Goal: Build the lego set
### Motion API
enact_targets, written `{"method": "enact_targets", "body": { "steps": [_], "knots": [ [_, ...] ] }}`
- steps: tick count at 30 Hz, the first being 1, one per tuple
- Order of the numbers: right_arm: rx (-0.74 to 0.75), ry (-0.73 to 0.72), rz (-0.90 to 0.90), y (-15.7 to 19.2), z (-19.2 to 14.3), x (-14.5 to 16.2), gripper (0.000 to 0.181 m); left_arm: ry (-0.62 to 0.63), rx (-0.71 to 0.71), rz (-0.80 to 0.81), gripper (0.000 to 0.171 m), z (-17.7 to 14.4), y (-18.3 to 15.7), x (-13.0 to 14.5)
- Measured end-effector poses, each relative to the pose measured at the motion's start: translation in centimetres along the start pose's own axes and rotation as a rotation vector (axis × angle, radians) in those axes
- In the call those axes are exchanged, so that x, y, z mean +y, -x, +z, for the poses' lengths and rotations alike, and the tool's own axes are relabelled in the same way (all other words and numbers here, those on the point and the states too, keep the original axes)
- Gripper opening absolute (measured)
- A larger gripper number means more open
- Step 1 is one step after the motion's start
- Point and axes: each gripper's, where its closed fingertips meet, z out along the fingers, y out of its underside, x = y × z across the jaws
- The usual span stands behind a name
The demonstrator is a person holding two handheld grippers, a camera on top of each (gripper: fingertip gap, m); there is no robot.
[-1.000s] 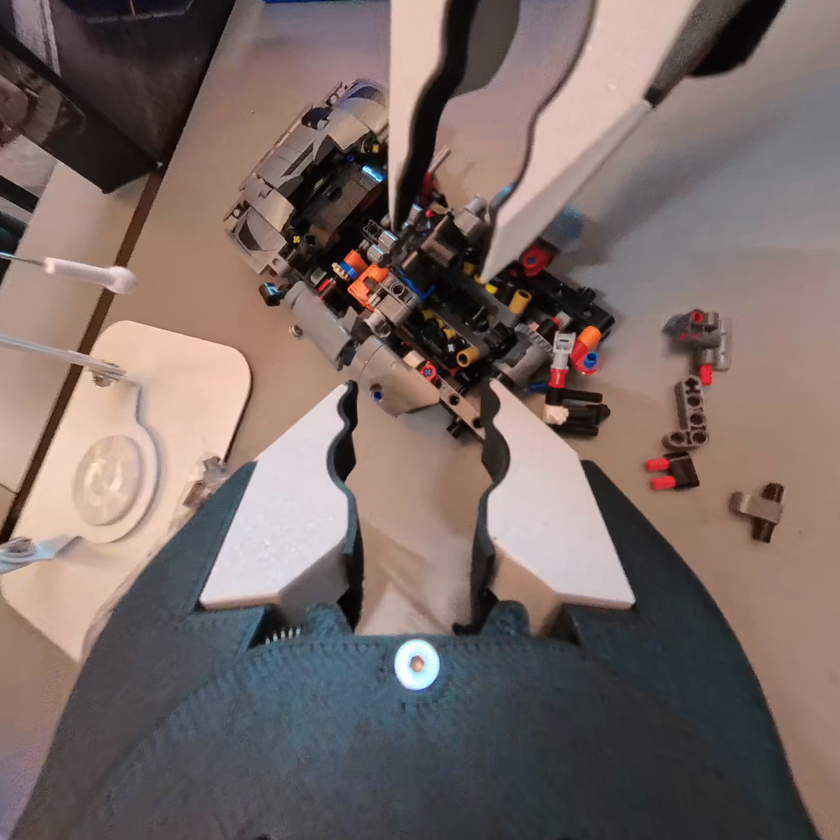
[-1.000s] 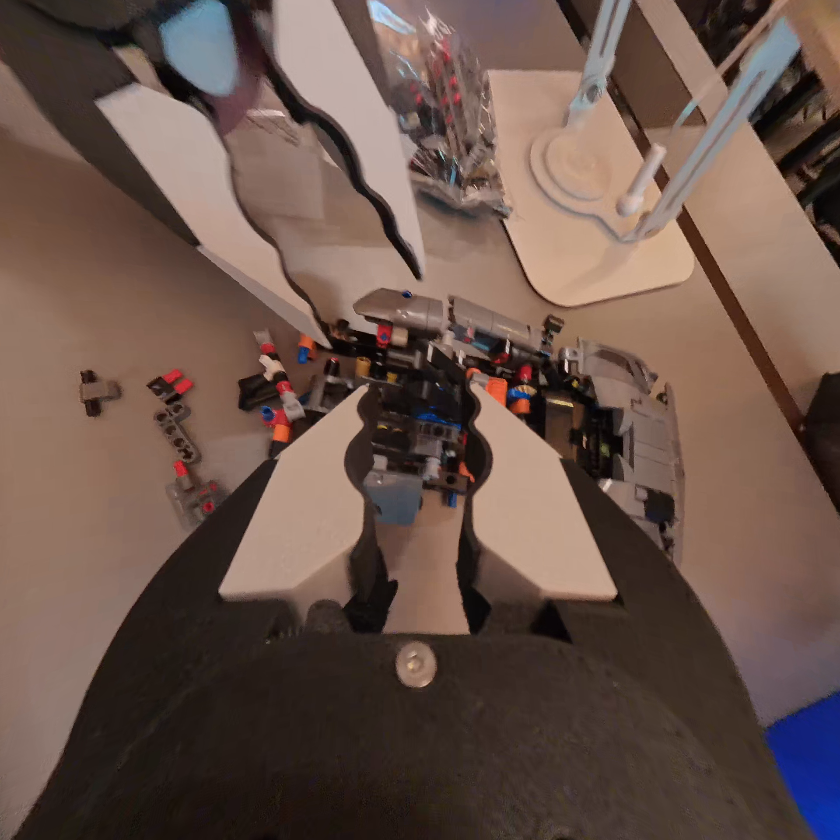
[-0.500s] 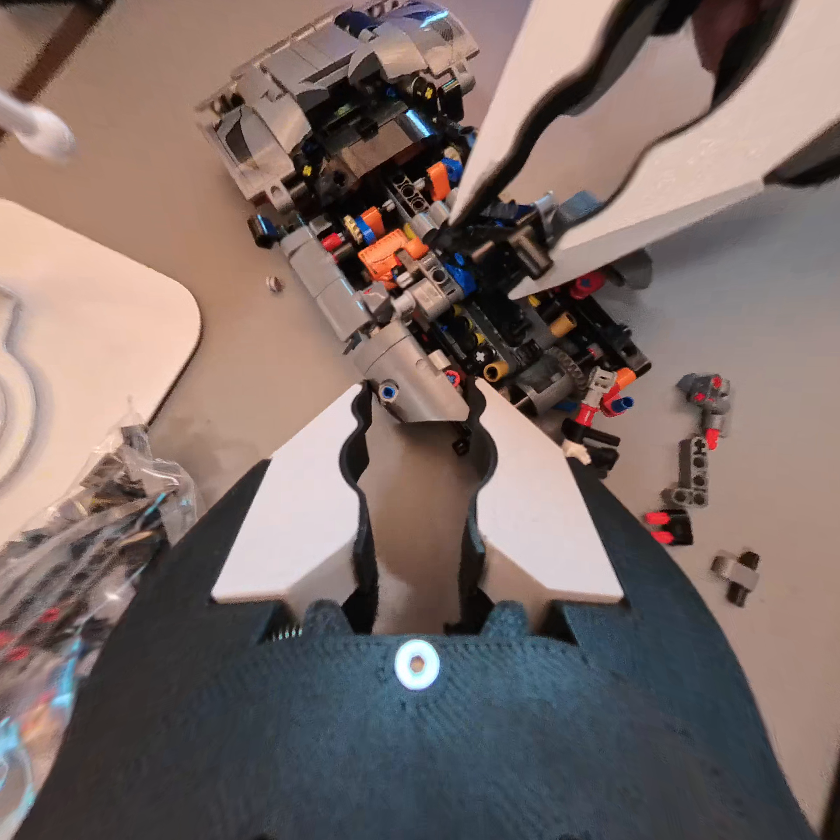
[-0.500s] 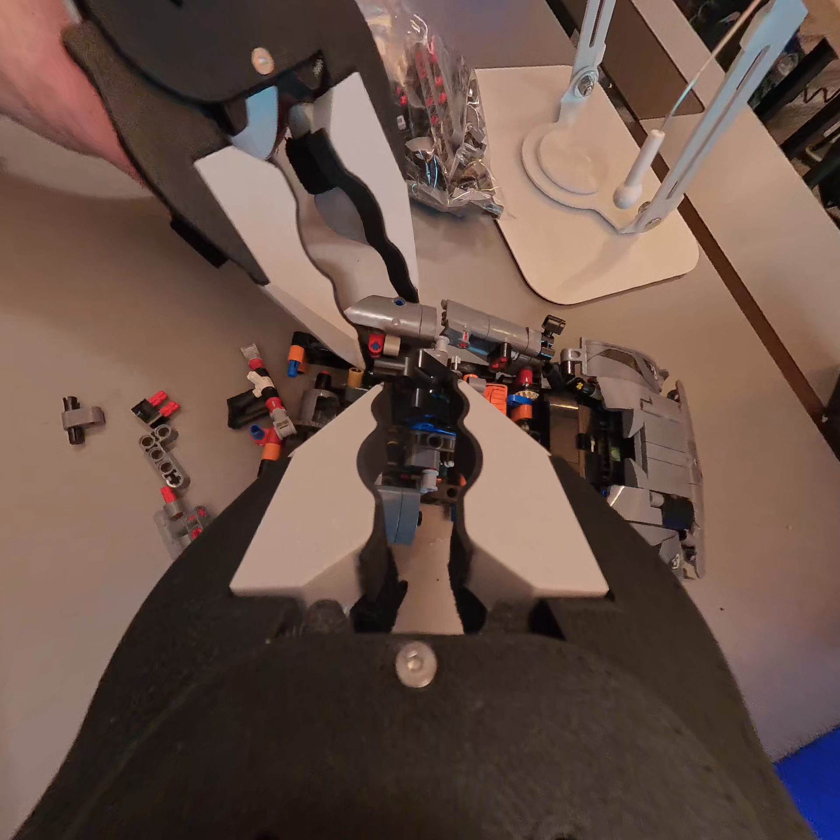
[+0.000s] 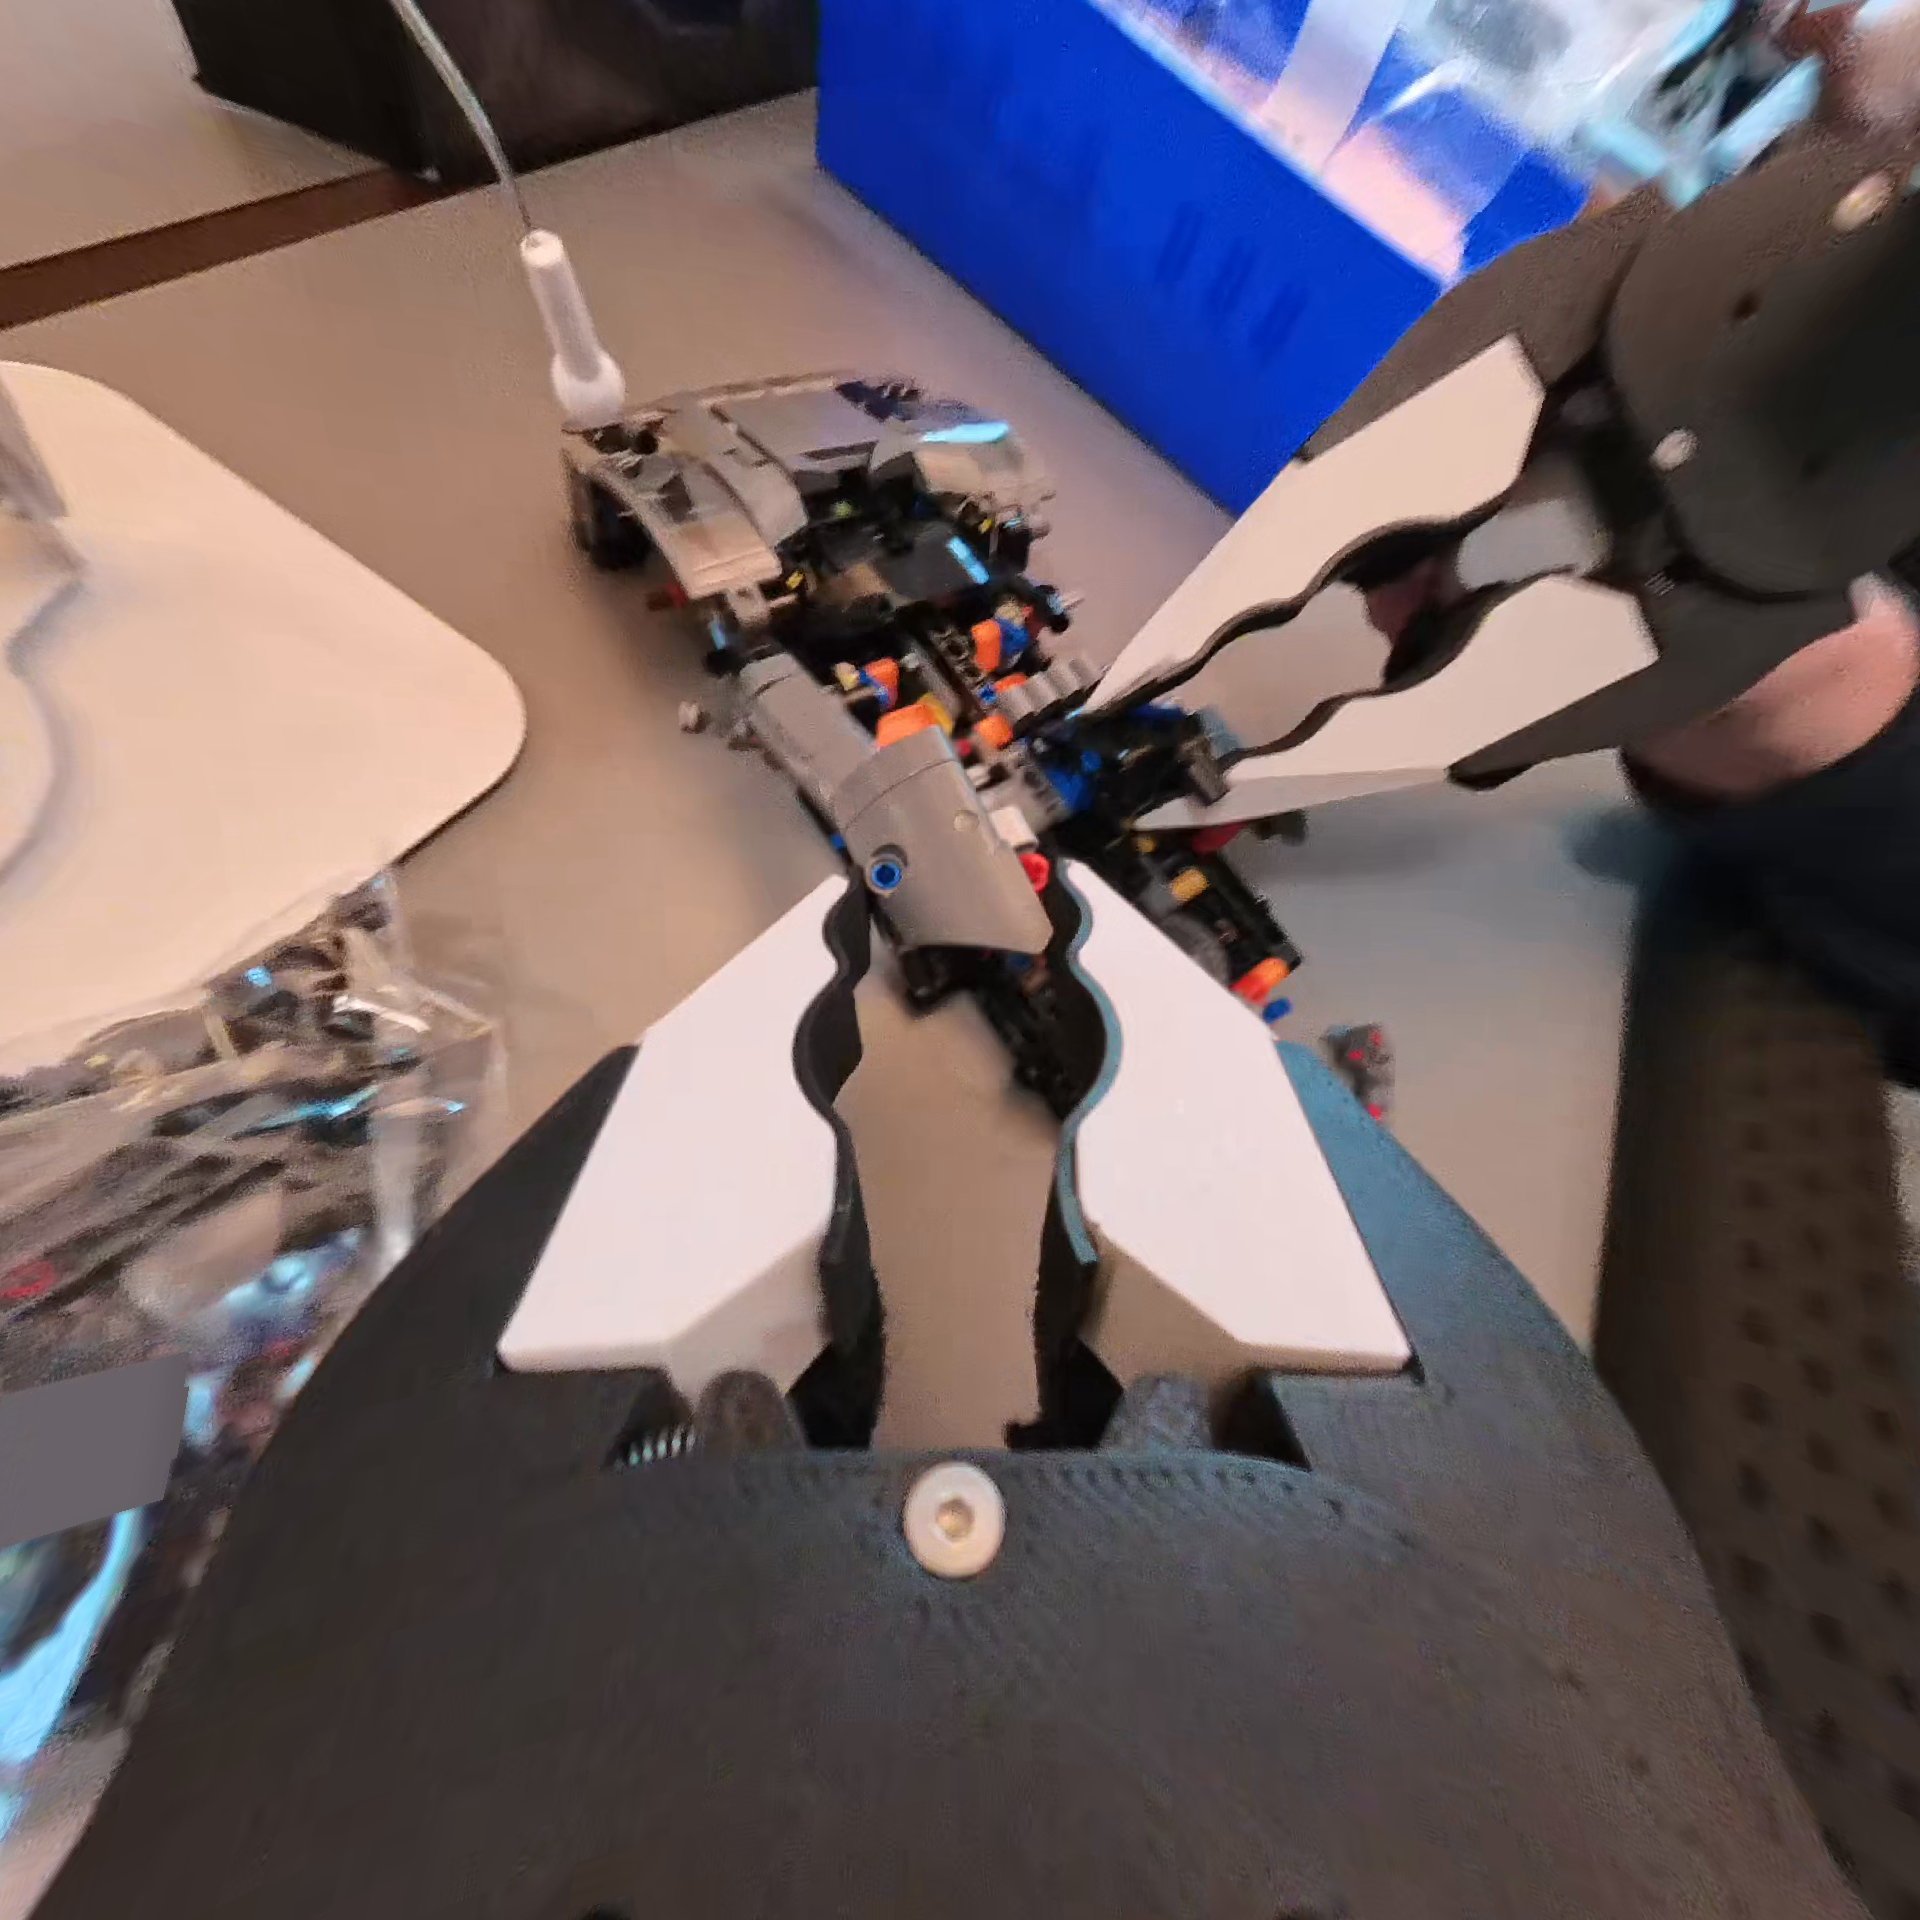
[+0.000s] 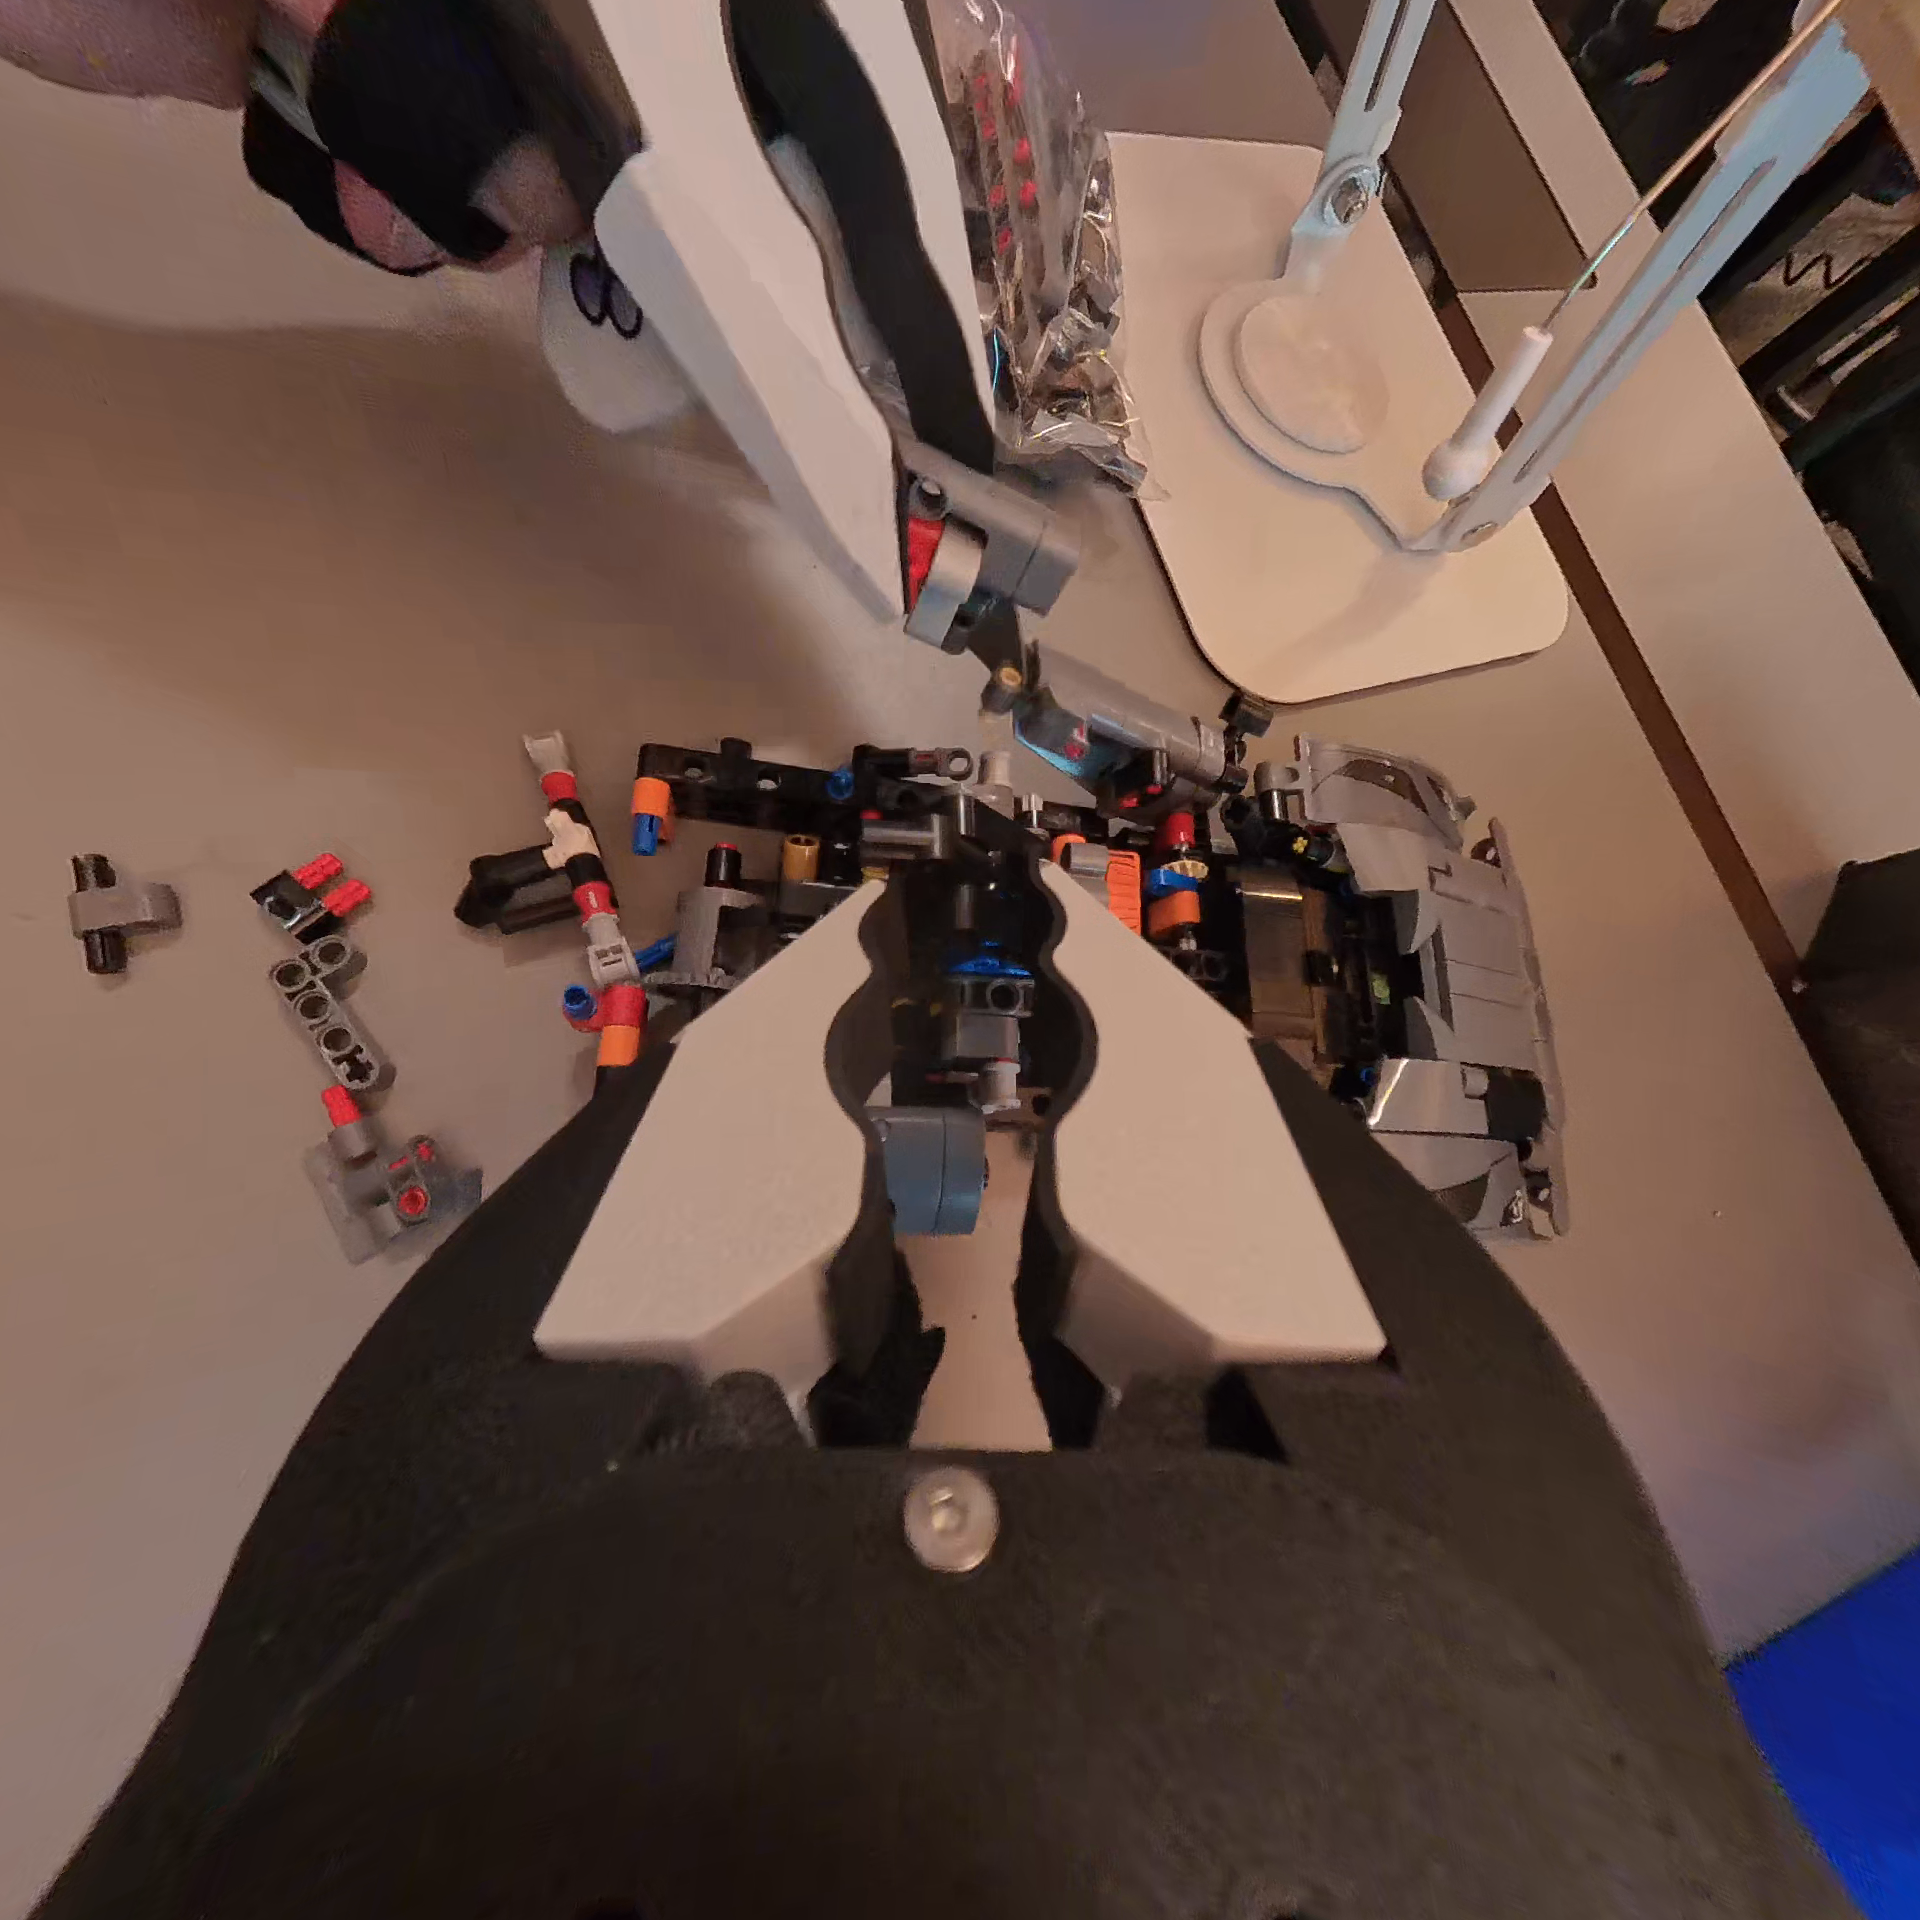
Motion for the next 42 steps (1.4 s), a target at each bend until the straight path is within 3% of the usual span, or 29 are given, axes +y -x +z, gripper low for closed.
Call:
{"method": "enact_targets", "body": {
  "steps": [4, 8, 11, 14, 16, 17, 21, 25, 35, 42],
  "knots": [
    [-0.019, -0.021, 0.031, -0.1, -0.2, 0.0, 0.02, 0.078, 0.087, 0.02, 0.031, -0.3, -1.5, 1.5],
    [-0.041, -0.026, 0.039, -0.1, -0.6, 0.0, 0.022, 0.221, 0.062, 0.108, 0.033, -0.6, -1.4, 3.8],
    [-0.036, -0.058, 0.078, -0.7, -2.6, -0.8, 0.034, 0.188, 0.06, 0.157, 0.046, -0.7, -1.9, 2.9],
    [-0.071, -0.09, 0.126, -0.7, -5.2, -1.3, 0.034, 0.16, 0.064, 0.228, 0.048, -0.4, -3.1, 2.1],
    [-0.121, -0.048, 0.14, -0.2, -5.9, -0.3, 0.035, 0.173, 0.064, 0.297, 0.043, 0.3, -4.1, 2.3],
    [-0.157, -0.009, 0.155, 0.3, -5.8, 0.6, 0.044, 0.18, 0.054, 0.34, 0.04, 0.9, -4.6, 2.4],
    [-0.201, 0.19, 0.141, 1.3, -3.3, 4.5, 0.06, 0.276, 0.002, 0.444, 0.043, 3.3, -5.1, 3.9],
    [-0.206, 0.229, 0.126, 1.9, -1.8, 4.9, 0.053, 0.288, -0.05, 0.461, 0.047, 4.4, -4.4, 4.1],
    [-0.218, 0.16, 0.255, 1.4, -1.4, 4.0, 0.047, 0.307, -0.078, 0.445, 0.05, 4.3, -3.6, 4.4],
    [-0.276, 0.065, 0.453, 0.8, -1.8, 3.2, 0.043, 0.336, -0.131, 0.506, 0.049, 4.4, -3.1, 4.8]
  ]
}}
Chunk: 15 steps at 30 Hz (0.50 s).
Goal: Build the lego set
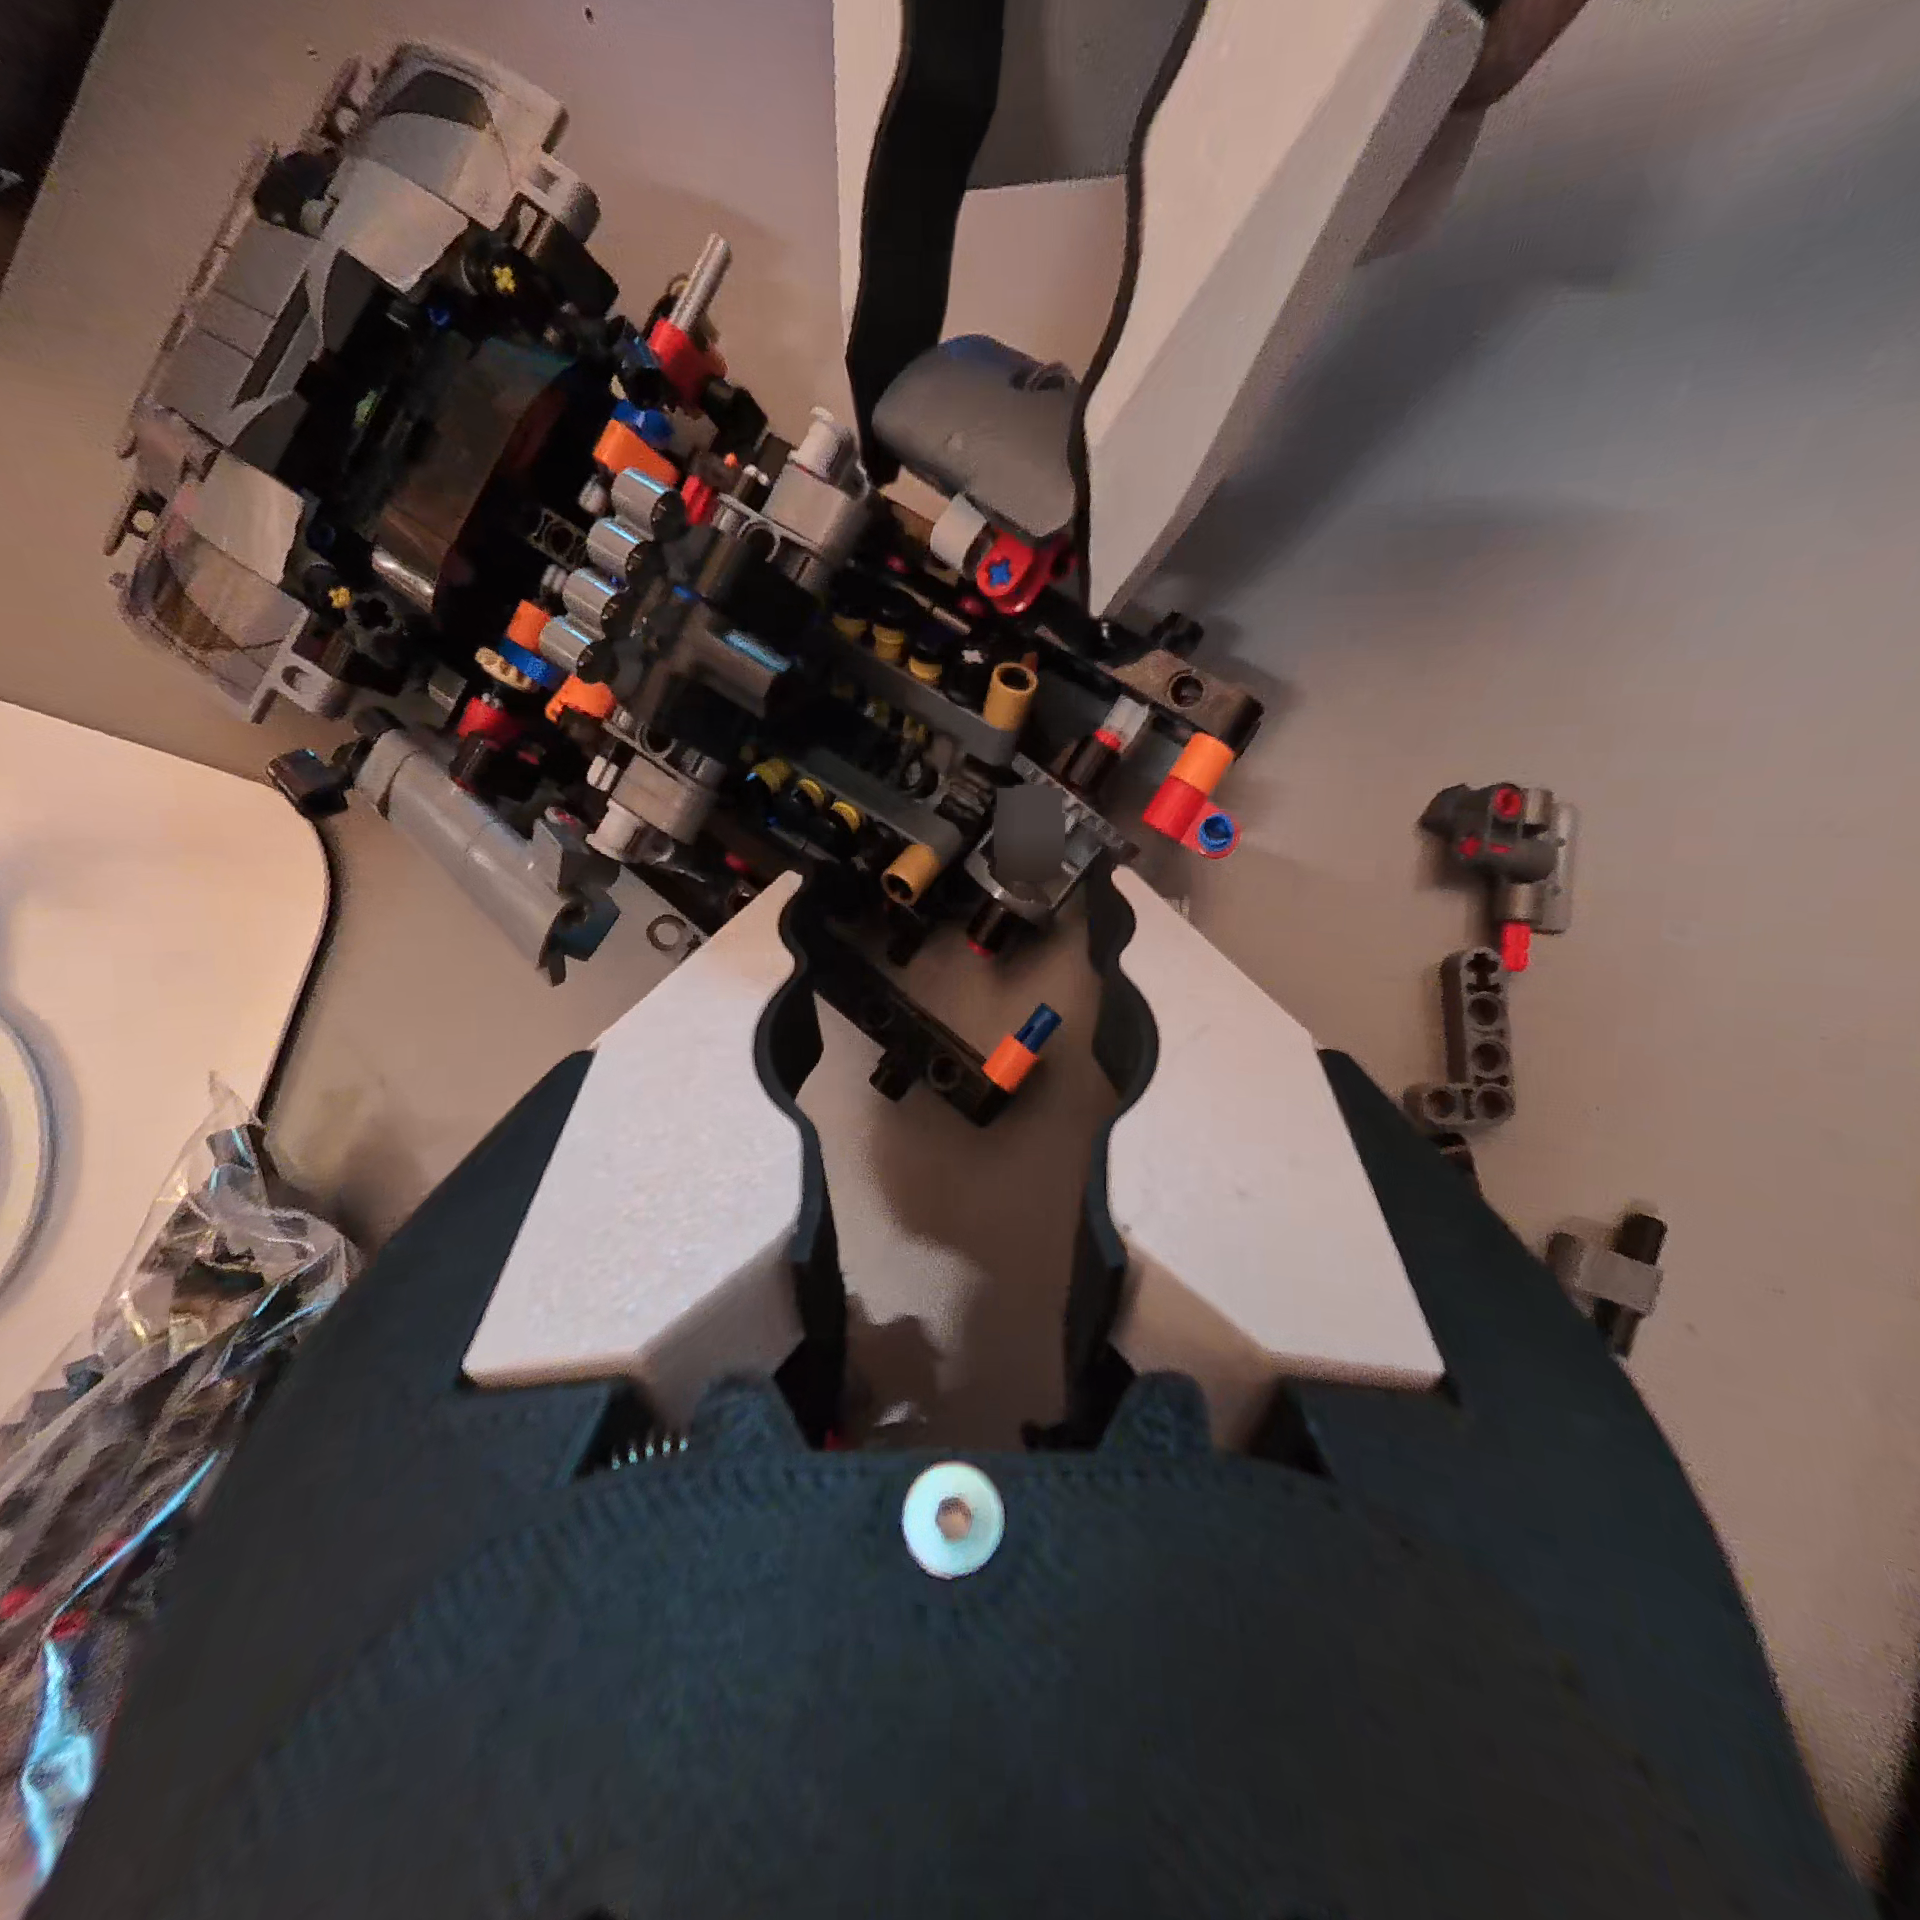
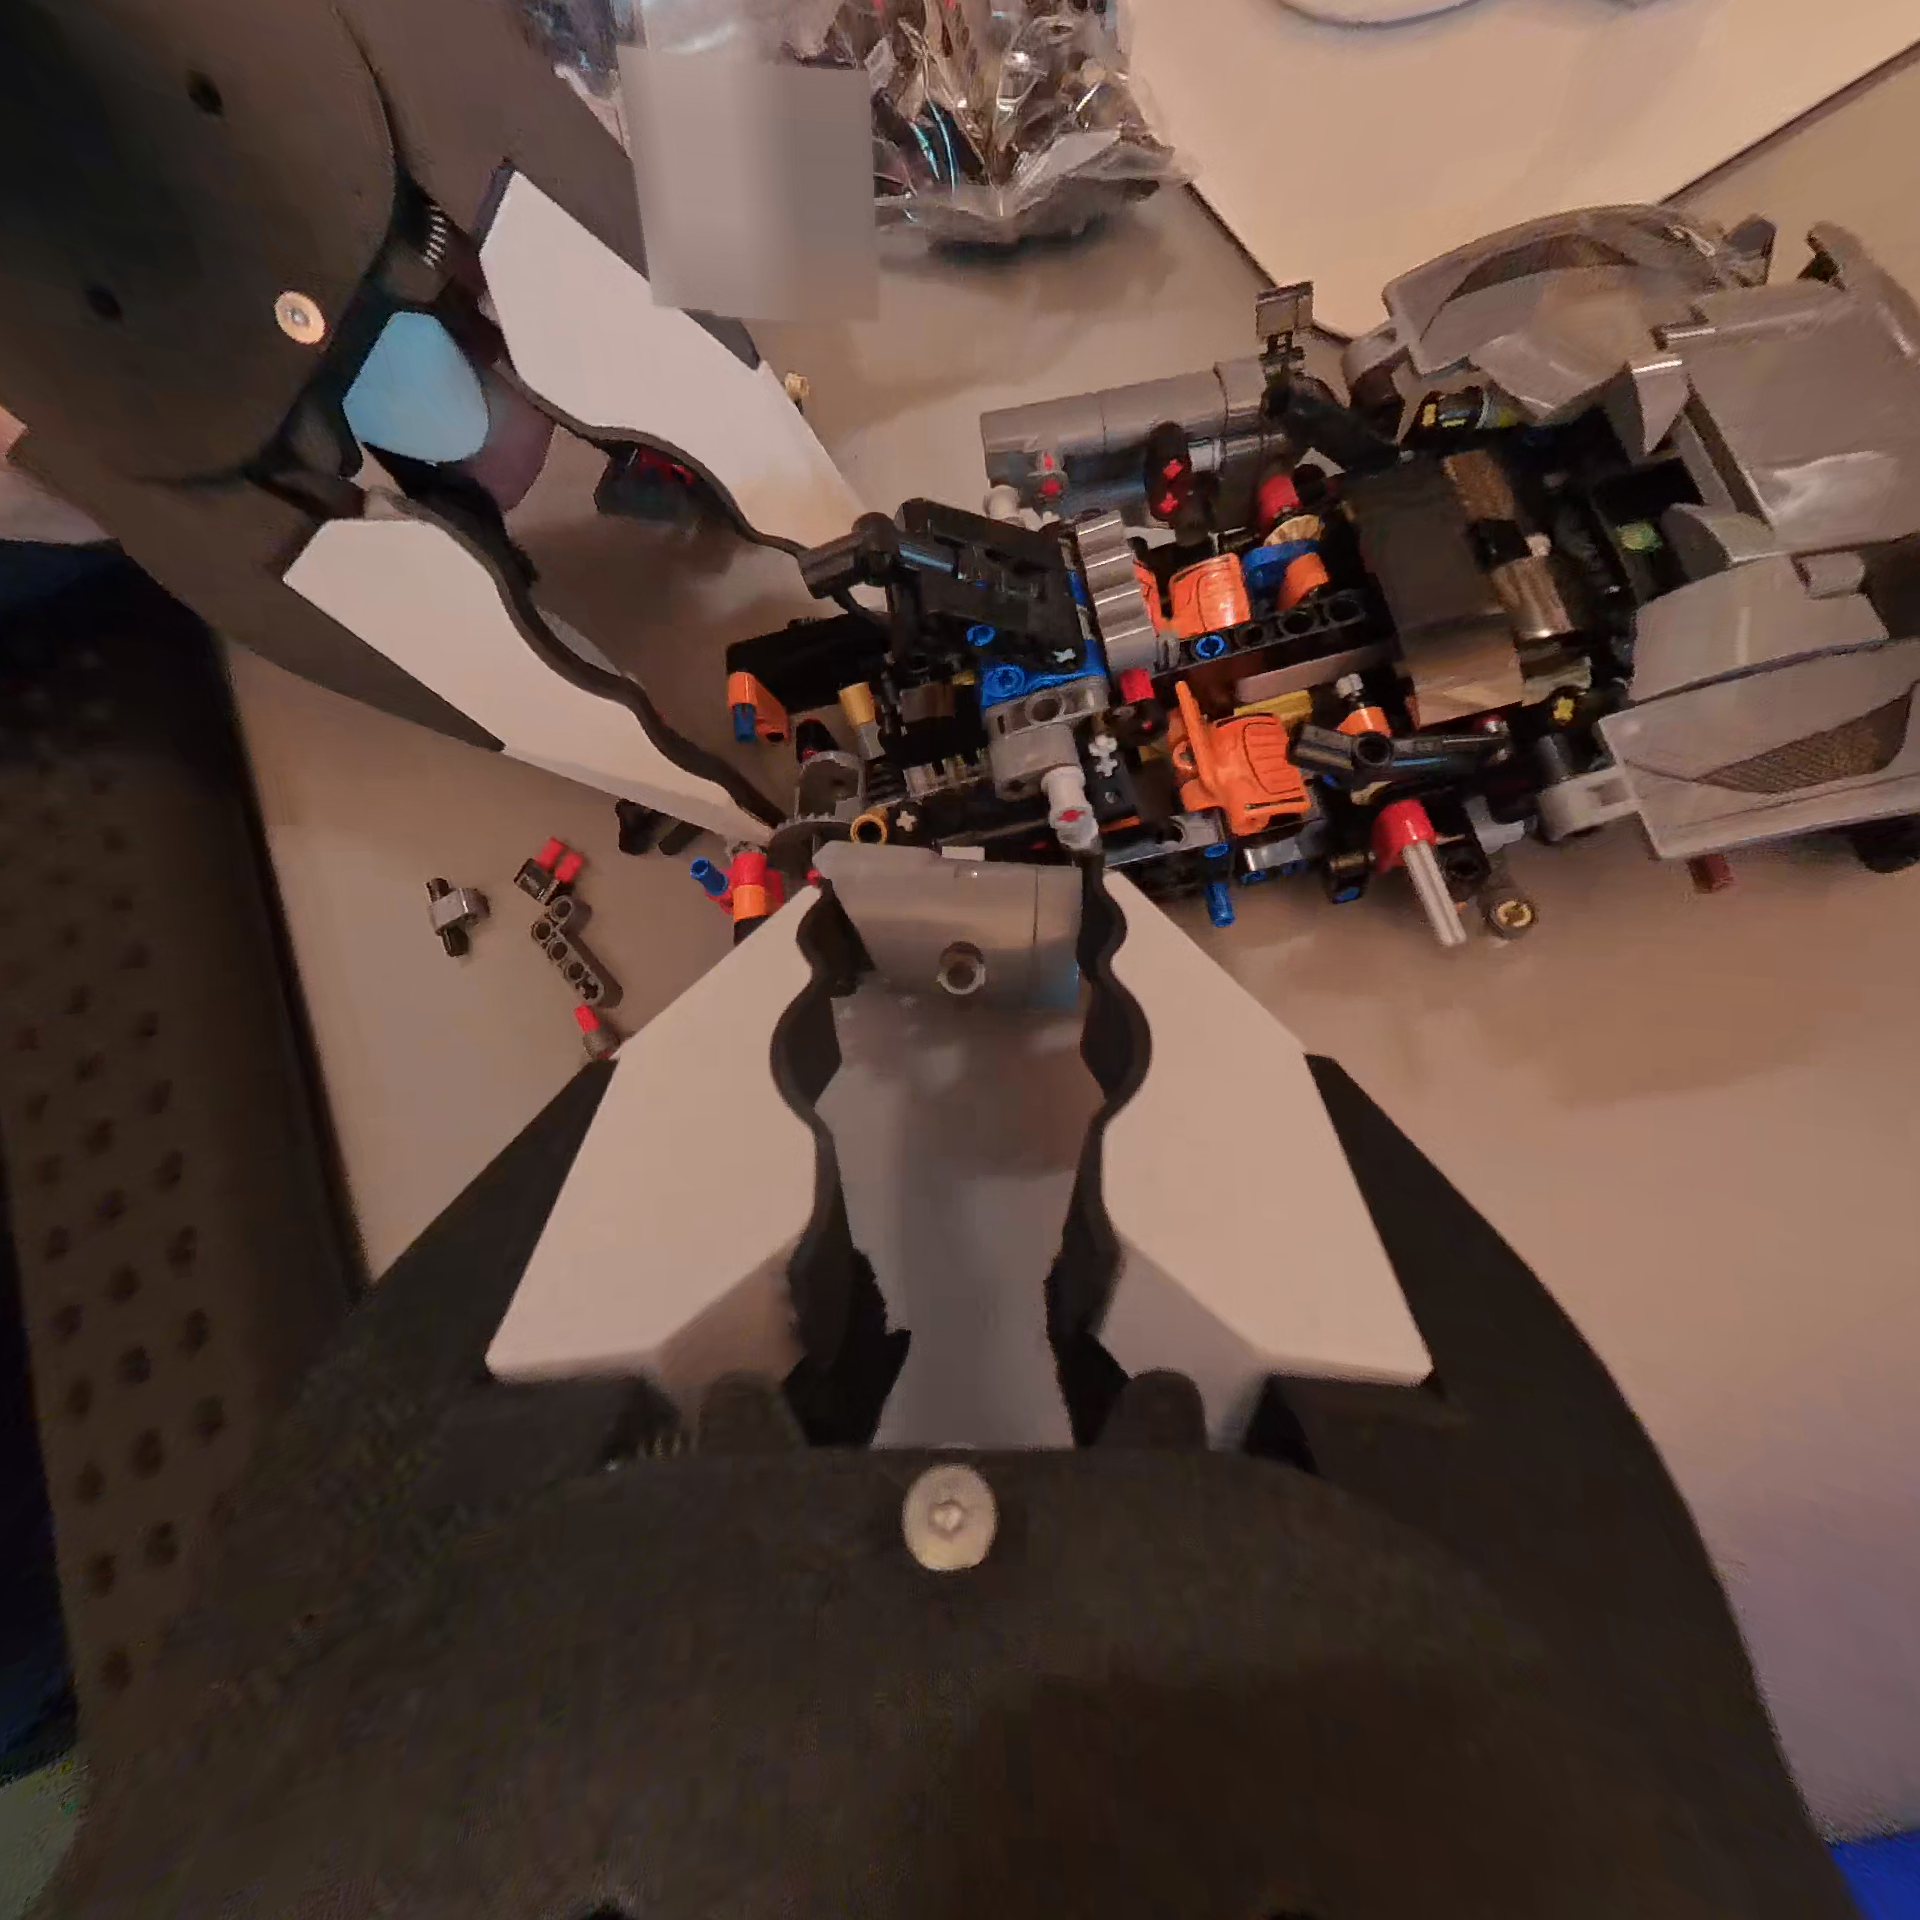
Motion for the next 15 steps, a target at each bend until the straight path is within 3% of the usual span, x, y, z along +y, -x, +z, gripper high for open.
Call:
{"method": "enact_targets", "body": {
  "steps": [3, 7, 9, 12, 15],
  "knots": [
    [-0.011, -0.004, -0.013, 0.2, 0.0, -0.1, 0.042, 0.0, 0.002, 0.0, 0.049, -0.1, 0.2, 0.2],
    [0.076, 0.098, -0.19, -0.1, 0.5, 1.3, 0.043, 0.002, -0.013, 0.036, 0.048, -0.4, 0.3, 0.1],
    [0.092, 0.113, -0.218, -0.2, 0.6, 1.4, 0.044, -0.094, 0.046, -0.014, 0.029, -1.5, -0.1, -1.3],
    [0.107, 0.134, -0.252, -0.3, 1.1, 1.6, 0.047, -0.155, 0.039, 0.02, 0.026, -2.9, -0.2, -2.7],
    [0.124, 0.143, -0.272, -0.3, 1.2, 1.6, 0.046, -0.124, 0.034, 0.089, 0.024, -1.4, -1.4, -2.9]
  ]
}}
